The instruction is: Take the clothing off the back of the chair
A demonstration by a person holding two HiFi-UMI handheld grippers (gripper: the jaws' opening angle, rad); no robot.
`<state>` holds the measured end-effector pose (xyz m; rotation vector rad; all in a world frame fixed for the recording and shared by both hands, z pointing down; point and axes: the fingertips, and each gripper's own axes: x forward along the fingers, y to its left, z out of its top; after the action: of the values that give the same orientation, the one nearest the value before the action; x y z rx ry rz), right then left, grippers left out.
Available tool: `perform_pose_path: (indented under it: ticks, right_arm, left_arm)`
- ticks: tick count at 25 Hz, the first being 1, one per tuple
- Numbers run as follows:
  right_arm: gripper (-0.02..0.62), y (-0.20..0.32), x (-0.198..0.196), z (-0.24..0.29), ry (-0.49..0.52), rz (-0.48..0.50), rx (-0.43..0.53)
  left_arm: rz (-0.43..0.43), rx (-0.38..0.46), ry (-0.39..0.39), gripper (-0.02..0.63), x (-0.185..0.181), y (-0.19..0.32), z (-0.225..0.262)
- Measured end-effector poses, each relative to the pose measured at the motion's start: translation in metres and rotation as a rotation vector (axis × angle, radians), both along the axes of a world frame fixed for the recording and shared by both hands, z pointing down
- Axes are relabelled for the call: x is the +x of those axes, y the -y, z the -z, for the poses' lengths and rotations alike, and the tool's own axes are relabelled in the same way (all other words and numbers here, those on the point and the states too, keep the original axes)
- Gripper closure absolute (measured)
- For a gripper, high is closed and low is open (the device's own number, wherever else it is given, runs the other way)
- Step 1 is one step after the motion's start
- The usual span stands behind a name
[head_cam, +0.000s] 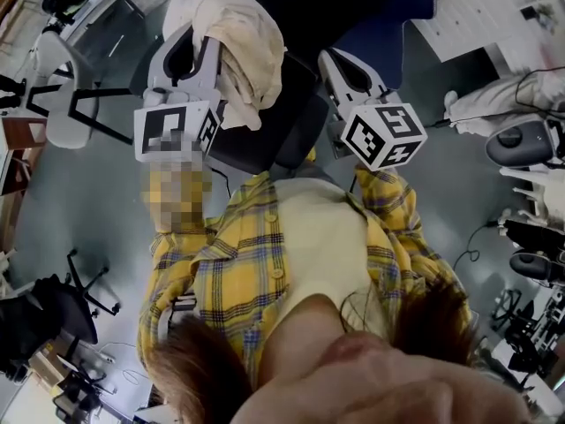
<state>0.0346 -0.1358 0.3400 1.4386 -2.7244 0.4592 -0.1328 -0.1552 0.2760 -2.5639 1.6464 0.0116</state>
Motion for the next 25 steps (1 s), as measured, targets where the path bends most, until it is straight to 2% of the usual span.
perform_pose_path:
  ticks: [6,16,25]
  right_arm:
    - [0.583,0.002,0.002,-0.004,-0.009,-0.004,-0.012]
    - [0.583,0.008,0.001,-0.012,-0.034,-0.009,-0.023]
    - [0.583,0.014,-0.001,-0.020,-0.048,-0.008,-0.043]
  left_arm:
    - [0.039,-0.082,-0.041,0.523,-0.013,-0.007,-0.030]
    - [0.114,-0.156,-0.044,0.523,-0.028,-0.016,-0.068]
    - [0.119,-0.220,-0.061,0.523,-0.036,-0.018,-0.089]
